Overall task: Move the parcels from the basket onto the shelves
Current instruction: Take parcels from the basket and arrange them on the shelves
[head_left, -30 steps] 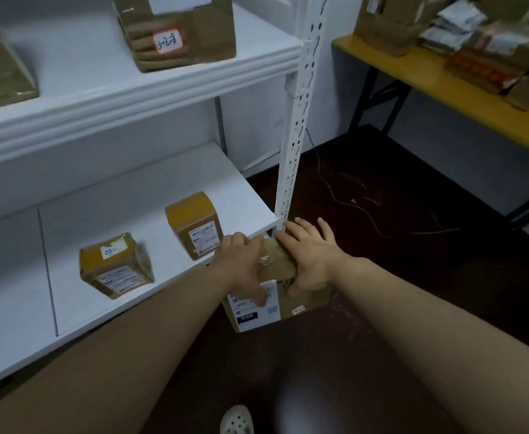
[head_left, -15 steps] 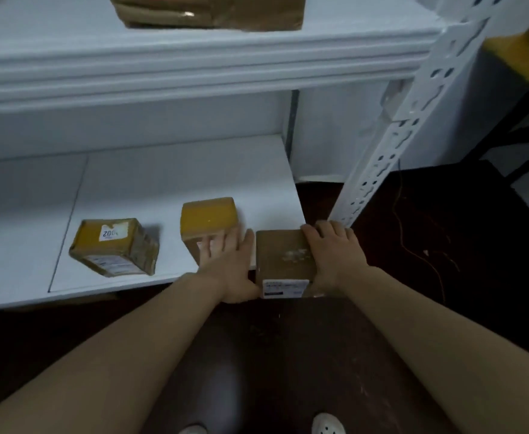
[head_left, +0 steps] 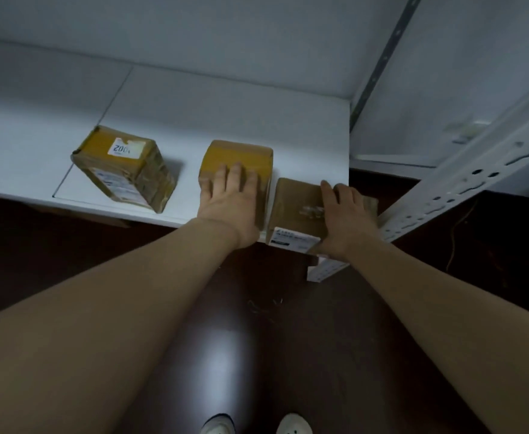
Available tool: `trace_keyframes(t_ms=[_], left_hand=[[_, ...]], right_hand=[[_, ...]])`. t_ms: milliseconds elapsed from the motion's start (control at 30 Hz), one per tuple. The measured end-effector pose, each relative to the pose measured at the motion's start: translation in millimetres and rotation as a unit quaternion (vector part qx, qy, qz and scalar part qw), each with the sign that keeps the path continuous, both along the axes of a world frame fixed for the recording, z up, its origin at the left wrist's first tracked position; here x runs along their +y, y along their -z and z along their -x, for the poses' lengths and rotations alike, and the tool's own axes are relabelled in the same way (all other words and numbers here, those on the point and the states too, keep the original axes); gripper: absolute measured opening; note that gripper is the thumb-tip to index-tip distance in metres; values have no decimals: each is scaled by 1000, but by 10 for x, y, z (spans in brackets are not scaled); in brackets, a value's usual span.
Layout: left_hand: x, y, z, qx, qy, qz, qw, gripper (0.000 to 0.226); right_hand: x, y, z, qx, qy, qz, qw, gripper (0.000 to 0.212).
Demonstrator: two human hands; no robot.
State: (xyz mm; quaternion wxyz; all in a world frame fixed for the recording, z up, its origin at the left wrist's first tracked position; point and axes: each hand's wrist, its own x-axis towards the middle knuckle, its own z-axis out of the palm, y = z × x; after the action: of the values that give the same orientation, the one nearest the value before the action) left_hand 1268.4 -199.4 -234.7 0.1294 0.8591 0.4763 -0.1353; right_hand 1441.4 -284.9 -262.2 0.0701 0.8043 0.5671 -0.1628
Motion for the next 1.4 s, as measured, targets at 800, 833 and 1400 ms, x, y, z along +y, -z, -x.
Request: trace_keyframes(t_ms=[800,833,1400], left_hand=[[18,436,2,-54,17,-72,996,97],[14,441,1,-55,16,-73,996,98],[7,494,1,-63,20,-80,995,102]], right_hand=[[233,559,-195,-1,22,33,999,110],[234,571,-204,1,19,32,999,109],[331,665,-356,12,-44,34,998,101]])
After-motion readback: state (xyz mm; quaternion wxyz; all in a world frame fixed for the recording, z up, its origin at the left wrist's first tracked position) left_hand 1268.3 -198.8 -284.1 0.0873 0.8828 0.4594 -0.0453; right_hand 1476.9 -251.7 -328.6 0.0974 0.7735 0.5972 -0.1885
